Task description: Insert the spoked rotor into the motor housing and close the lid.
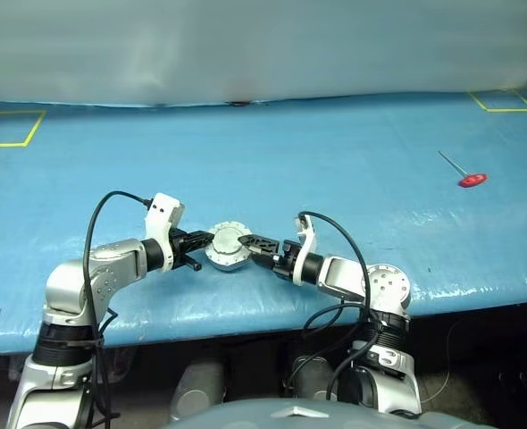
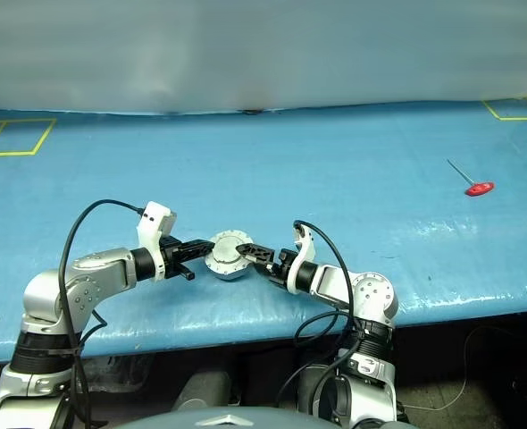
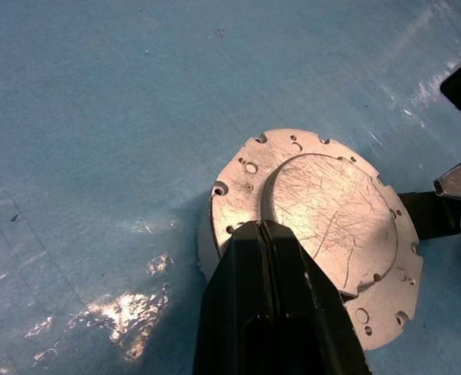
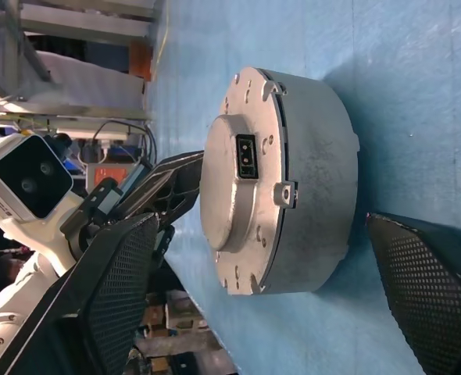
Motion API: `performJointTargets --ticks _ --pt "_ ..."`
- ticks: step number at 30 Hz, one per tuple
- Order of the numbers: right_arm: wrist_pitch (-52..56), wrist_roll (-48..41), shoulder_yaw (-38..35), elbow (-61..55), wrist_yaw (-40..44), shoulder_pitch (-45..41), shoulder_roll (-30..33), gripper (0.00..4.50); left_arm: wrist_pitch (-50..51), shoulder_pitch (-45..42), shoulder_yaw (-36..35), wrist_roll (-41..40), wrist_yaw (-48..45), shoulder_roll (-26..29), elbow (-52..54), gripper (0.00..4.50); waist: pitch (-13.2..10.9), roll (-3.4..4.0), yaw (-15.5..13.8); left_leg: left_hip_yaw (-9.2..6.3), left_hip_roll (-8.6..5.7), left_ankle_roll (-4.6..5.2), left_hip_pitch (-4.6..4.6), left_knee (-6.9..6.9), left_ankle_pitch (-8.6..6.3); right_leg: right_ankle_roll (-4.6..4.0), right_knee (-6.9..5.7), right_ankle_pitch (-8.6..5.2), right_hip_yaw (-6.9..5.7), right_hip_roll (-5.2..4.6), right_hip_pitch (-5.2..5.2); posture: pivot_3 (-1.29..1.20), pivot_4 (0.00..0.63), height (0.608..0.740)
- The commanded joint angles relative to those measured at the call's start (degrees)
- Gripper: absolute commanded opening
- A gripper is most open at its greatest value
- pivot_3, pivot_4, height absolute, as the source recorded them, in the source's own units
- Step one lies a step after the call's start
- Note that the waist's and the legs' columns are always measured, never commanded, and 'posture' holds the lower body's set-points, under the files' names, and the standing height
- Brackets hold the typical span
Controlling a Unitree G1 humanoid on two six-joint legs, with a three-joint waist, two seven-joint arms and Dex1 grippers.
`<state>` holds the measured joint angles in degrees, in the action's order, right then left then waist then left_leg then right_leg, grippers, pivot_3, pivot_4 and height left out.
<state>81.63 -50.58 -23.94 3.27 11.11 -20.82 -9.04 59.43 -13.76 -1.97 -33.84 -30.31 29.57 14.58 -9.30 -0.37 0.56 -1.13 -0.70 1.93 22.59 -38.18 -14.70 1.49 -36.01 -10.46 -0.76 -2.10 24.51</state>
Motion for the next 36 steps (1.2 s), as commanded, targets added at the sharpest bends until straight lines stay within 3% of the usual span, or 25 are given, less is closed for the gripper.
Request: performJointTargets --ticks 1,9,12,20,21,36 --pt "-1.39 -3.10 -0.13 0.51 -1.37 -0.31 -6.79 4.47 1.00 1.38 2.27 0.61 -0.41 -0.12 -0.61 0.00 0.02 0.00 0.02 0.00 0.00 0.00 0.00 0.03 0.00 0.00 0.02 0.00 0.00 0.00 0.00 0.00 0.150 0.740" --pt "-3.58 -8.02 1.49 1.41 -3.50 0.51 -6.41 4.47 0.89 1.53 2.50 0.68 -0.63 -0.10 -0.57 0.00 0.02 0.01 0.05 0.01 -0.01 0.00 0.00 0.10 0.00 0.00 0.06 0.00 0.02 0.01 0.01 0.00 0.150 0.740" --pt "-3.23 -9.55 1.80 1.34 -4.00 1.22 -5.46 3.87 0.80 1.50 2.57 0.78 -0.70 -0.10 -0.75 0.00 0.02 0.01 0.06 0.01 0.00 0.00 0.01 0.11 0.00 0.00 0.07 0.00 0.02 0.02 0.02 0.00 0.150 0.740" --pt "-1.23 -12.20 2.04 0.84 -4.63 2.33 -3.75 1.30 0.92 1.34 2.72 1.56 -1.25 -0.43 -0.93 0.00 0.02 0.00 0.12 0.01 -0.01 0.01 0.02 0.23 0.00 0.01 0.10 0.00 0.05 0.03 0.04 0.00 0.150 0.740" --pt "-0.84 -12.21 2.24 0.78 -4.74 2.50 -3.53 1.18 0.94 1.38 2.70 1.63 -1.33 -0.41 -0.90 0.00 0.01 0.03 0.23 0.01 -0.01 0.01 0.02 0.23 0.00 0.00 0.10 0.00 0.05 0.03 0.06 0.00 0.150 0.740" --pt "0.92 -9.90 8.43 -1.79 -1.10 4.89 -1.32 1.18 0.86 1.77 2.99 2.36 -1.97 -0.20 -0.77 0.00 0.03 0.03 0.39 0.06 0.02 0.02 0.00 0.23 -0.01 0.01 0.09 0.00 0.07 0.05 0.06 0.00 0.150 0.740"
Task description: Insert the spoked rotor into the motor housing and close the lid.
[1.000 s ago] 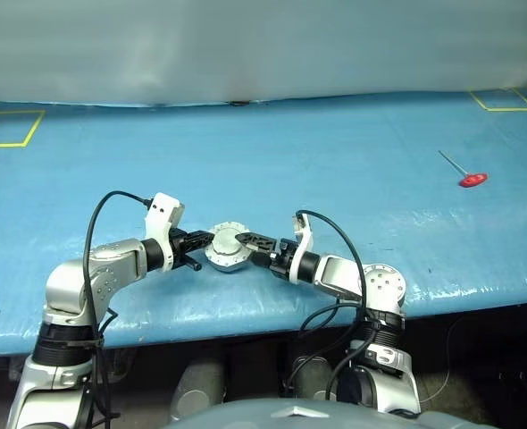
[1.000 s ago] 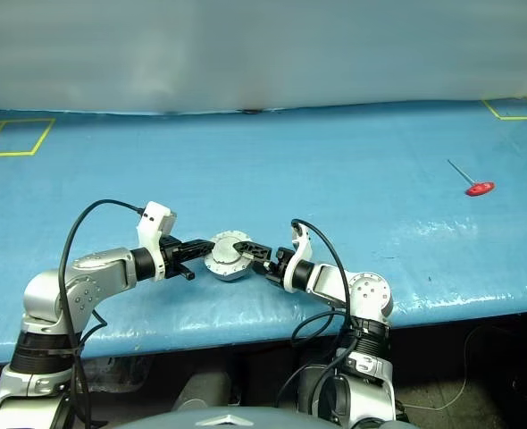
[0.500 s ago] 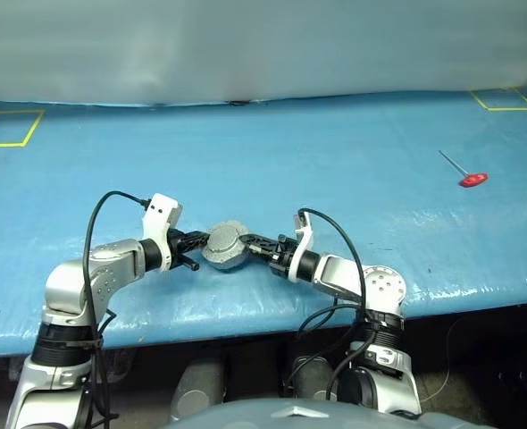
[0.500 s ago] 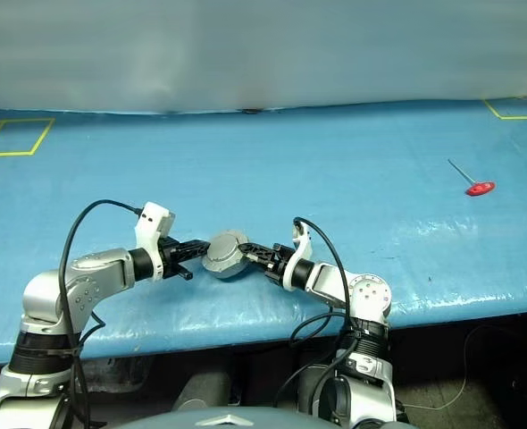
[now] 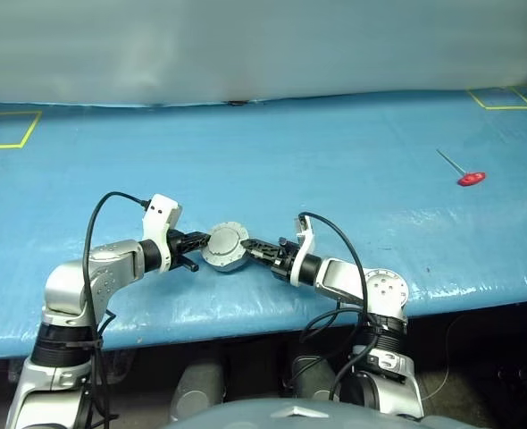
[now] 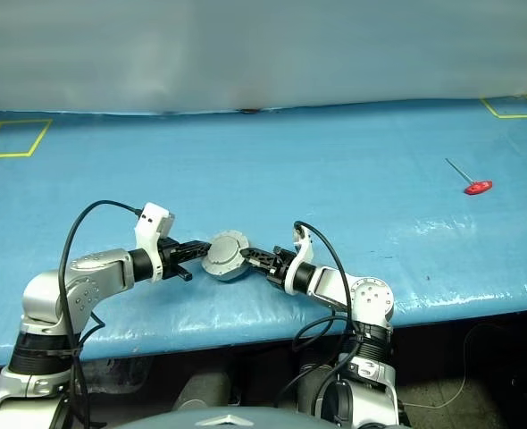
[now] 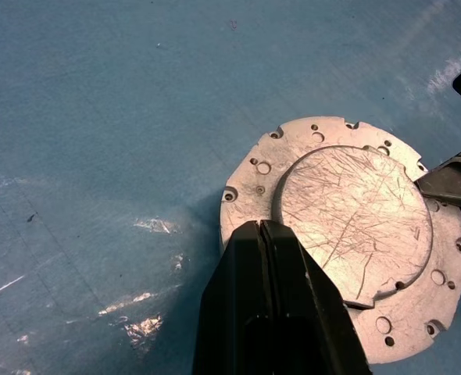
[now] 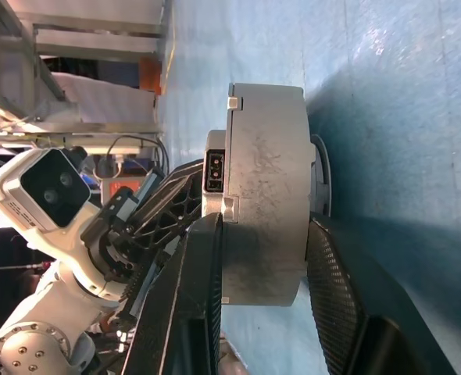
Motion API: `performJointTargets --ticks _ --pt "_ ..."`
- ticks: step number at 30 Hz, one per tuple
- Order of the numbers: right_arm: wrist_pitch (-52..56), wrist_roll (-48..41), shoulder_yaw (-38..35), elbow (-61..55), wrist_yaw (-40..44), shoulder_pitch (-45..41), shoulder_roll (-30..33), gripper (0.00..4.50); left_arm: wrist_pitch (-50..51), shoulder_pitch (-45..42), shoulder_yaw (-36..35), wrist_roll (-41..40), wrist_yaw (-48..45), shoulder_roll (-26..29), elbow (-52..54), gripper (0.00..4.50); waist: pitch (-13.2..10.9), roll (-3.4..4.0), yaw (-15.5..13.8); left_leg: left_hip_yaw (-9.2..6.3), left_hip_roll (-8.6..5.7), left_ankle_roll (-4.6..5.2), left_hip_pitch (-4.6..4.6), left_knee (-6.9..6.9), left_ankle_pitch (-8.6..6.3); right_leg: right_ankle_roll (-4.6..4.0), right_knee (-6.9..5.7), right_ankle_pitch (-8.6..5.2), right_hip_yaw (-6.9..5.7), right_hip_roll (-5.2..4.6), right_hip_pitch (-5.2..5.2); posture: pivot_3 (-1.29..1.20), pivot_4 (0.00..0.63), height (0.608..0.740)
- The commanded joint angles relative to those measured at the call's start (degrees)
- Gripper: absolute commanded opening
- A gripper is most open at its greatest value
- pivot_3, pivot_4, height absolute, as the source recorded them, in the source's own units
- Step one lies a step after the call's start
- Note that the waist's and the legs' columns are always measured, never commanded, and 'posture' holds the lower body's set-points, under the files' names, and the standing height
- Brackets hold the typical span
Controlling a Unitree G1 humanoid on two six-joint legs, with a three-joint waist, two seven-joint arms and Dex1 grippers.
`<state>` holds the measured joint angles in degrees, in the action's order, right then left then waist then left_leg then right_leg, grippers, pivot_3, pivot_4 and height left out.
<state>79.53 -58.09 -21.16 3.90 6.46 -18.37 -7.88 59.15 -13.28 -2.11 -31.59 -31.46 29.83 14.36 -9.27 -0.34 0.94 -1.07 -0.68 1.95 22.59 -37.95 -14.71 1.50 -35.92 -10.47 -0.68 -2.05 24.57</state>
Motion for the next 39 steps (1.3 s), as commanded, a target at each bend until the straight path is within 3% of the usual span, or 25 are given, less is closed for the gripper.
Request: performJointTargets --ticks 1,23,39 --pt "3.27 -2.51 5.92 -2.56 3.82 2.61 -2.42 1.18 1.13 1.31 3.17 0.13 -0.86 -0.44 -0.54 0.00 0.01 0.00 0.04 0.00 0.00 0.00 0.00 0.00 0.00 0.00 0.00 0.00 0.00 0.00 0.00 0.00 0.150 0.740" --pt "2.57 -0.78 6.56 -1.60 4.85 3.46 -2.09 1.18 1.50 1.03 1.52 -1.14 -1.72 -0.50 1.56 0.00 0.05 0.04 0.42 0.02 0.01 0.00 -0.01 0.01 0.00 0.01 -0.01 0.00 0.01 0.01 0.00 0.00 0.150 0.740" --pt "1.16 -2.23 3.71 -1.46 3.09 5.15 -3.22 1.18 3.35 3.67 -15.68 -10.57 5.10 -3.97 12.01 0.00 0.03 0.03 0.76 0.03 0.09 -0.01 0.04 0.01 0.00 0.23 -0.01 0.14 0.03 0.08 0.07 0.00 0.150 0.740"
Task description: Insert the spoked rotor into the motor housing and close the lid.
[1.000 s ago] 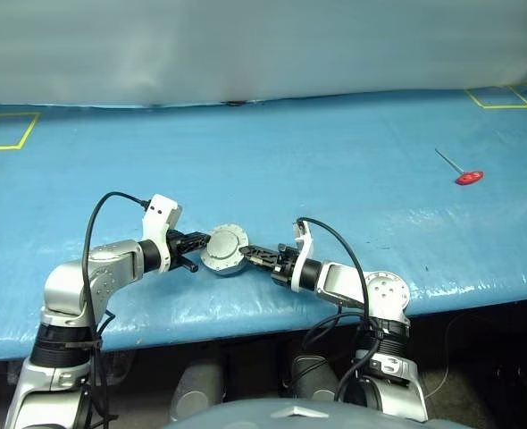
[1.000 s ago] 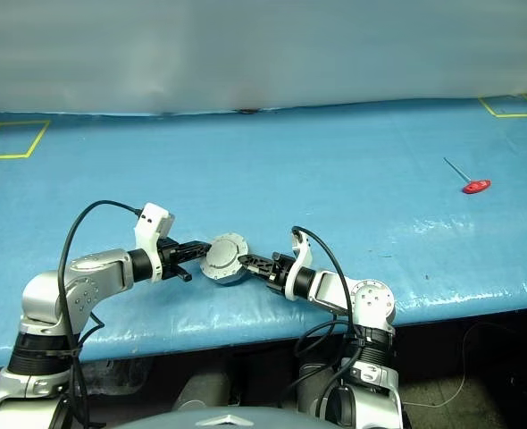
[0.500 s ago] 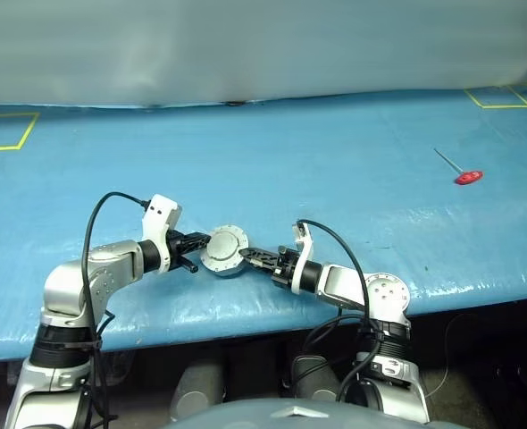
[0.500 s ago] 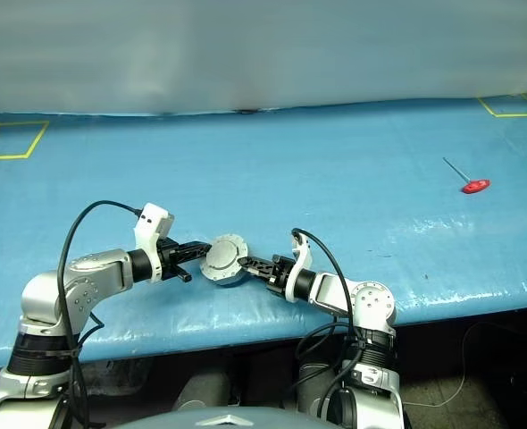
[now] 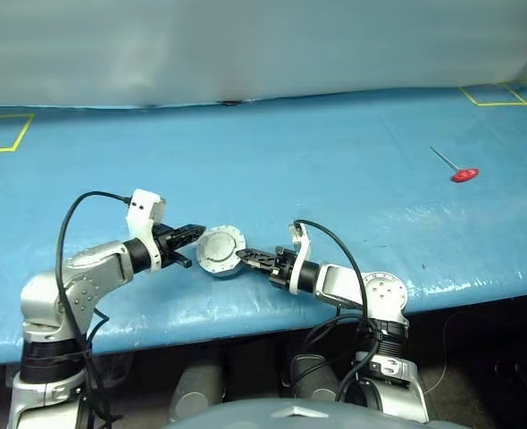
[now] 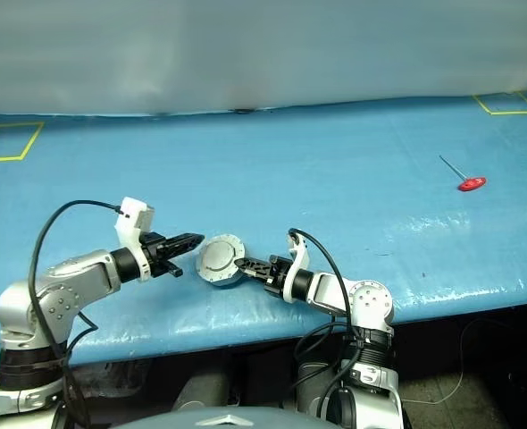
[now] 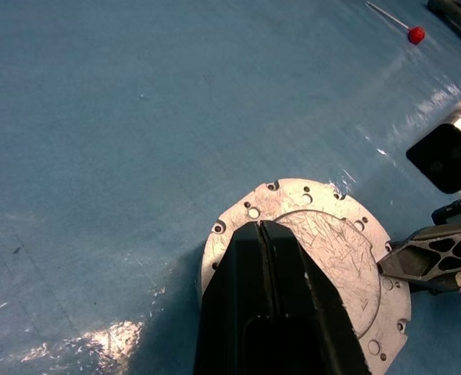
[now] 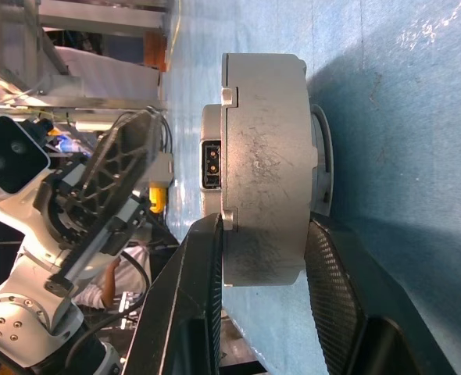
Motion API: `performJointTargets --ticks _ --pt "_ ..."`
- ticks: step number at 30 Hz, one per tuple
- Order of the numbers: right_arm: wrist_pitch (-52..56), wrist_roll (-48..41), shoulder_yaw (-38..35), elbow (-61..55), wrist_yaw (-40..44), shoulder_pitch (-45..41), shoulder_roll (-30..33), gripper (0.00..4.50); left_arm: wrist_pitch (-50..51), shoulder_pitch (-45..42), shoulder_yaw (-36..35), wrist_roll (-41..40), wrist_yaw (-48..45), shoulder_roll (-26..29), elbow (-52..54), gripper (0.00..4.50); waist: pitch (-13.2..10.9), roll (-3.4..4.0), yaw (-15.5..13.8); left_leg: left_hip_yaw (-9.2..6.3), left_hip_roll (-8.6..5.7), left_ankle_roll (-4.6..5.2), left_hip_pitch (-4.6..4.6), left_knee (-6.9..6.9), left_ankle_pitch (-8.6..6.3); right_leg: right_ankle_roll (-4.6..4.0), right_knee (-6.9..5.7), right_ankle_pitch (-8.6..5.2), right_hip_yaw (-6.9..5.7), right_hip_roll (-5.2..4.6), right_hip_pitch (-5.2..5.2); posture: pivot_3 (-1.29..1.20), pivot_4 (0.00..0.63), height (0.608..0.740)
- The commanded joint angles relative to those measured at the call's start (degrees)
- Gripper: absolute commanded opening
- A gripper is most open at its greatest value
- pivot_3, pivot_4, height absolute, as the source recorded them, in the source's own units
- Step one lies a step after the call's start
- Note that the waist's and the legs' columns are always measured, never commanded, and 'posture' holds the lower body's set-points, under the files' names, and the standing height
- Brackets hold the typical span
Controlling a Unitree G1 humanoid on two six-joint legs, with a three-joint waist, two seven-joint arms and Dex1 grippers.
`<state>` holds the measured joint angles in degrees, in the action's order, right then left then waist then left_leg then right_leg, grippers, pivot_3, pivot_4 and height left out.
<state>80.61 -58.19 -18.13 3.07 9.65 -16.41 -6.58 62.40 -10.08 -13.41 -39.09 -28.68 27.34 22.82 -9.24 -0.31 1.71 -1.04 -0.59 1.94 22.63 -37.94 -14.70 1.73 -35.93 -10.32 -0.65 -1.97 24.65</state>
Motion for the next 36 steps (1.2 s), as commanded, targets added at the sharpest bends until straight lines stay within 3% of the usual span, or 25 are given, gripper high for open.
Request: performJointTargets --ticks 1,8,15,18,30,36 --pt "-0.06 -2.39 0.42 -0.58 -0.32 3.35 -4.70 1.18 -0.25 0.85 -6.43 -4.52 3.77 -2.88 4.38 0.00 0.00 0.00 -0.02 0.01 0.00 0.00 0.00 0.00 0.00 0.00 0.00 0.00 0.01 0.00 0.00 0.00 0.150 0.740" --pt "-1.55 -4.94 -1.12 -0.87 -1.50 4.00 -5.75 1.18 -3.14 5.07 -16.37 -16.65 14.32 -15.64 7.22 0.00 0.00 -0.02 -0.26 0.02 -0.02 0.00 0.04 -0.05 0.00 0.07 0.03 0.05 0.03 -0.04 -0.02 0.00 0.150 0.740" --pt "-4.59 -8.81 -3.44 -0.92 -3.24 1.79 -6.17 1.18 -11.06 15.23 -17.46 -27.25 20.00 -27.17 9.37 0.00 -0.04 -0.09 -0.53 0.03 -0.01 0.01 0.09 -0.12 0.00 -0.17 0.07 -0.10 0.07 -0.10 -0.02 0.00 0.150 0.740" --pt "-5.88 -10.01 -3.45 -0.54 -3.85 0.75 -6.13 1.18 -13.66 18.83 -15.83 -29.68 20.83 -29.38 9.36 0.58 -0.05 -0.11 -0.43 0.04 -0.01 0.01 0.09 -0.13 0.00 -0.21 0.06 -0.12 0.07 0.01 -0.01 0.00 0.150 0.740" --pt "-13.46 -11.76 -3.36 3.47 -4.10 -6.40 -5.32 1.18 -22.80 27.66 -7.35 -39.45 20.57 -35.75 5.88 4.50 -0.11 -0.19 -0.10 0.10 0.08 0.01 0.10 -0.15 -0.01 -0.21 0.06 -0.13 0.31 0.31 0.01 0.00 0.150 0.740" --pt "-15.47 -13.19 -2.61 4.51 -4.27 -8.78 -5.42 1.18 -26.46 29.95 -3.55 -44.62 20.65 -35.38 4.77 4.50 -0.11 -0.19 0.01 0.23 0.08 0.09 0.13 -0.13 -0.06 -0.21 0.09 -0.13 0.44 0.31 0.07 0.00 0.150 0.740"
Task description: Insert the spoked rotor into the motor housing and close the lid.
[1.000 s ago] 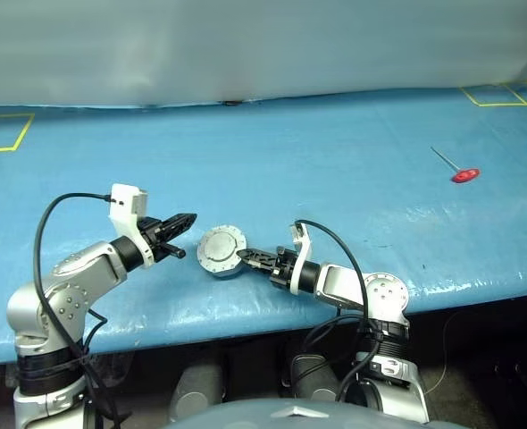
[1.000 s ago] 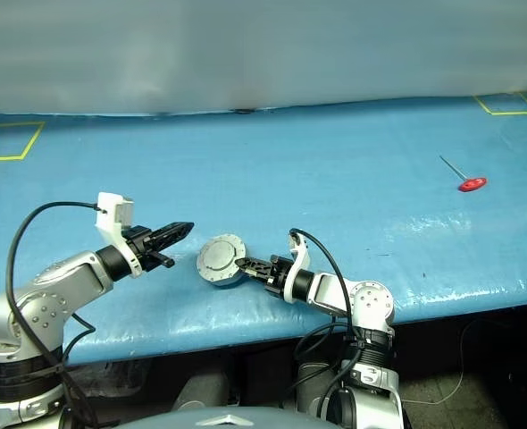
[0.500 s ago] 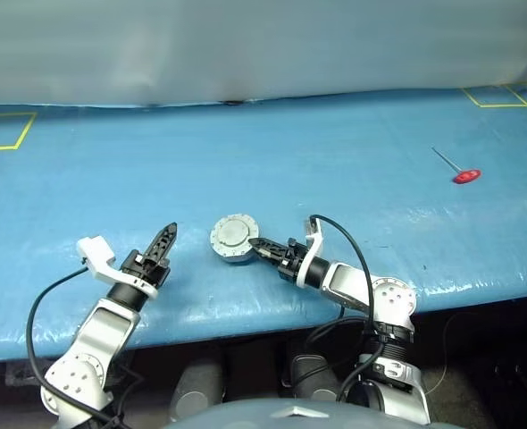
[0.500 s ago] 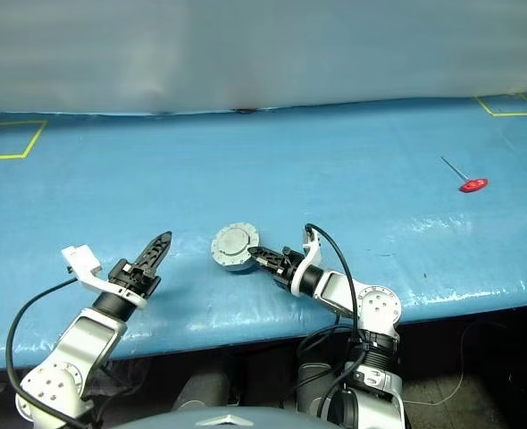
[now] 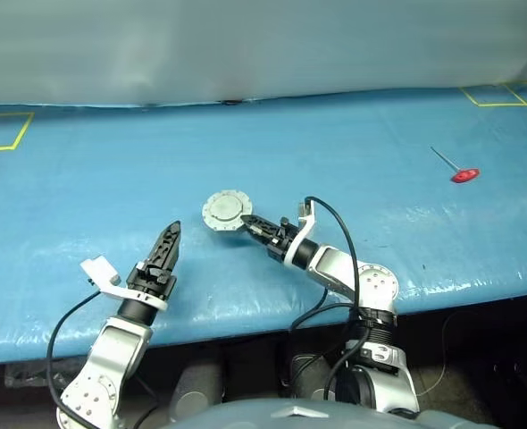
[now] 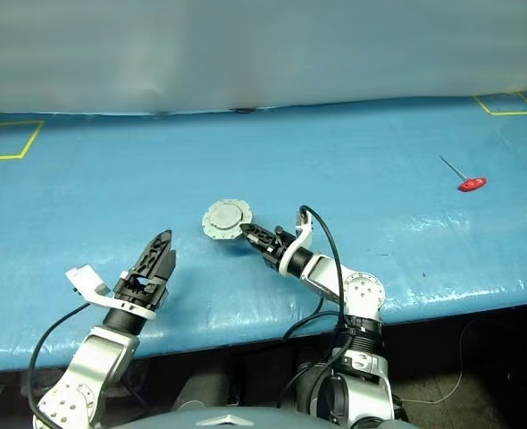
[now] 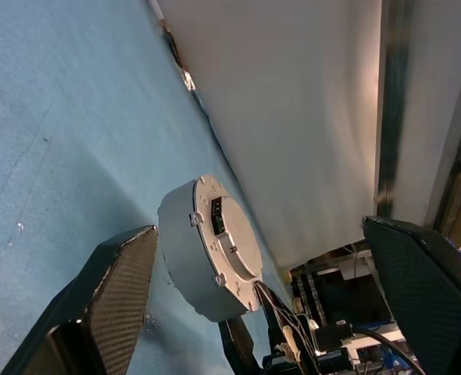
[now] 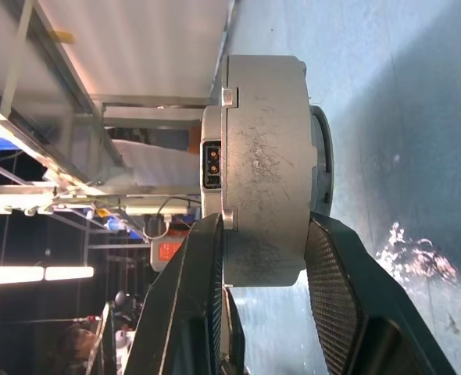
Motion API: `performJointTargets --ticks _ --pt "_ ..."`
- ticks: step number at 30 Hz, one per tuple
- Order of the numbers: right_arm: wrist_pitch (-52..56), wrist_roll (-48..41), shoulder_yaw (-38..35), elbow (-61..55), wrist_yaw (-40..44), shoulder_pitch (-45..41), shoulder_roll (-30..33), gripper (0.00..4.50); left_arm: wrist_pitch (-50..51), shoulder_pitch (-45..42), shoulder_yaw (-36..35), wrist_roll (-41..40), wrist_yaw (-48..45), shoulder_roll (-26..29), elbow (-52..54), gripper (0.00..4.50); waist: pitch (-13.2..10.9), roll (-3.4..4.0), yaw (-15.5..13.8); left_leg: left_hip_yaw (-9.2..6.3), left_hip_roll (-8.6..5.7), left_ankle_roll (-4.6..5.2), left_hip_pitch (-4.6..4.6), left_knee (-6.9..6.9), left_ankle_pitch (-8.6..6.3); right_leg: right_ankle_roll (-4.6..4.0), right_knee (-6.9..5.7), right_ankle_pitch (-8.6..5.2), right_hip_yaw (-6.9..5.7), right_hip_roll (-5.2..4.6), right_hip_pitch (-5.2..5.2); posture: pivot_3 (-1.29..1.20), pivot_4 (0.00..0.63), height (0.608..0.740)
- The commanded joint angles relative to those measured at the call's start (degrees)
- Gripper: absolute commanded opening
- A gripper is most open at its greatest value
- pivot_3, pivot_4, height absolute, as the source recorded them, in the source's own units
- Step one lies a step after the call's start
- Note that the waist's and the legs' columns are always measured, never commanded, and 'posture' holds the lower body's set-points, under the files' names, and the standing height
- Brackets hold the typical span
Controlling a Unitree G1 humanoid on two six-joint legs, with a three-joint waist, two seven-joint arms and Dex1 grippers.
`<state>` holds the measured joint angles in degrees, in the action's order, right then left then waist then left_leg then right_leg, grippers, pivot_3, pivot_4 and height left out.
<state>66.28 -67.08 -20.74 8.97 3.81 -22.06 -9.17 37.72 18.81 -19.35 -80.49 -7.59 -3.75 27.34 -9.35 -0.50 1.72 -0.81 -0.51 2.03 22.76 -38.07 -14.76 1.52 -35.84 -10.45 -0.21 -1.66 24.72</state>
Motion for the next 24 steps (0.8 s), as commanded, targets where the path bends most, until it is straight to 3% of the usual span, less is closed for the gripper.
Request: performJointTargets --ticks 1,11,24 --pt "-1.15 -4.58 0.31 -1.42 1.56 -3.37 -2.96 1.18 -2.25 1.53 3.02 -4.16 -0.57 -4.14 -0.06 4.50 0.00 0.00 0.00 0.02 0.00 0.01 0.00 0.00 -0.01 0.00 0.00 0.00 0.02 0.00 0.01 0.00 0.150 0.740" --pt "2.04 -10.79 5.71 -5.49 -2.07 -1.61 -4.79 1.18 -5.57 2.50 7.00 -7.52 -8.34 -2.21 -2.70 4.50 -0.01 0.00 0.38 0.10 0.03 0.03 0.06 0.01 -0.02 0.00 -0.01 0.00 0.08 0.06 0.10 0.00 0.150 0.740" --pt "4.54 -18.97 11.59 -8.56 -7.75 3.22 -4.18 1.18 -8.05 1.41 8.75 -7.34 -10.93 -2.44 -5.11 4.50 -0.01 0.00 0.38 0.14 0.04 0.06 0.13 -0.05 -0.04 0.02 -0.01 0.00 0.12 0.06 0.16 0.00 0.150 0.740"
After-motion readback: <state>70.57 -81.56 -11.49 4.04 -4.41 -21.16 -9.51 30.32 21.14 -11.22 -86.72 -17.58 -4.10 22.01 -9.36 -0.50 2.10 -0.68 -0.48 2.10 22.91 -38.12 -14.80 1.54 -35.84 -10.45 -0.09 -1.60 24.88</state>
